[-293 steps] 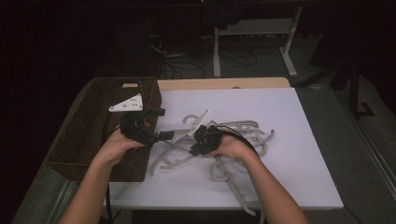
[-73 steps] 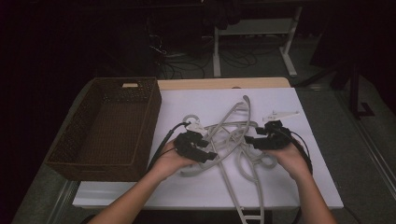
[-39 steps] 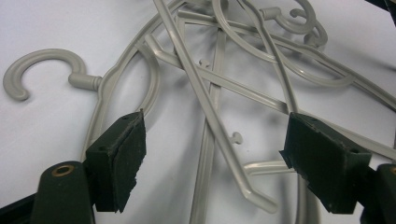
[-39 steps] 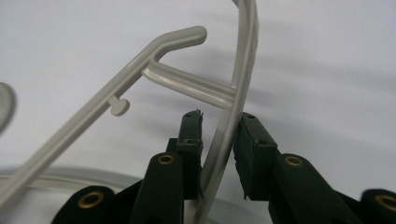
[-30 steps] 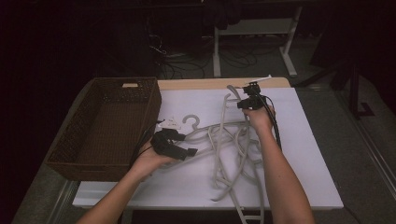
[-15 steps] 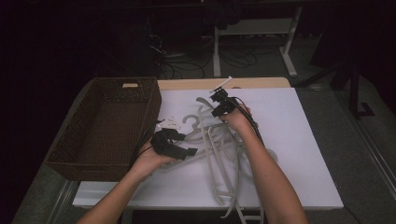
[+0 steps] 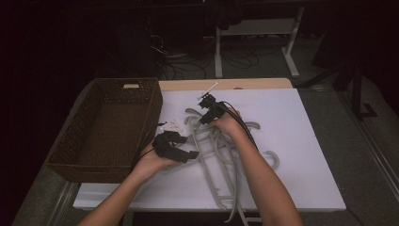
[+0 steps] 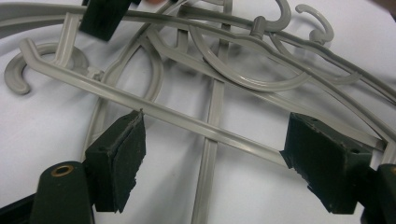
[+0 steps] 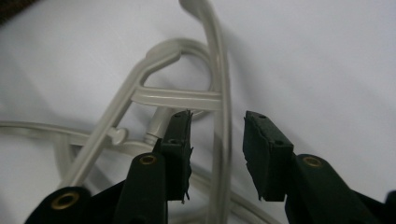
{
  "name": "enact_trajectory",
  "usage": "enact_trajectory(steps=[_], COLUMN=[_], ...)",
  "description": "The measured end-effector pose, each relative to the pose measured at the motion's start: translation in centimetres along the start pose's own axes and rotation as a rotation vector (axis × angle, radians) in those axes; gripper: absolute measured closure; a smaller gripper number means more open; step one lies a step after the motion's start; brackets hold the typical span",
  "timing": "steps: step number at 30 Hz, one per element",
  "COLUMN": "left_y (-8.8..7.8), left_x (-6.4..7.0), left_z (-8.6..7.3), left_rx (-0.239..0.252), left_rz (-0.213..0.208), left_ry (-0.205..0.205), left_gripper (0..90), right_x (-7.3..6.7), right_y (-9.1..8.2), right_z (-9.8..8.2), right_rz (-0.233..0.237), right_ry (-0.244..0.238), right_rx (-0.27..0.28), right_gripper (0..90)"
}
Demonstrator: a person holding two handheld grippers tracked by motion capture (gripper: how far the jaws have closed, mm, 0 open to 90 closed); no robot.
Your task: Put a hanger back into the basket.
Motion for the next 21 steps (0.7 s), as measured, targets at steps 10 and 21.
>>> enact_trajectory(steps=[10, 21], left_y=[0.3, 0.5], left_x=[0.0, -0.2], left_z=[-0.2, -0.5], left_rx=[-0.01, -0.022], left_rz=[0.004, 0.008], left_ry=[0.001, -0.002], left_gripper=[20.4, 20.0], right_x=[-0.8, -3.5], right_y=[-6.7, -10.6], right_z=[-3.2, -9.1], right_rz=[-0.018, -0.015], right_ry=[0.072, 0.112], right_rx=[0.116, 0.186], right_gripper=[51.5, 50.4])
Point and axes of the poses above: each handheld gripper's, and its own axes: y roughly forward along the jaws, z roughly out of its top, x roughly to its right, the point moved 9 cm from there along y, roughly forward along the jaws, and after that the axes turned 12 degrees about -y, right-handed, at the moved point
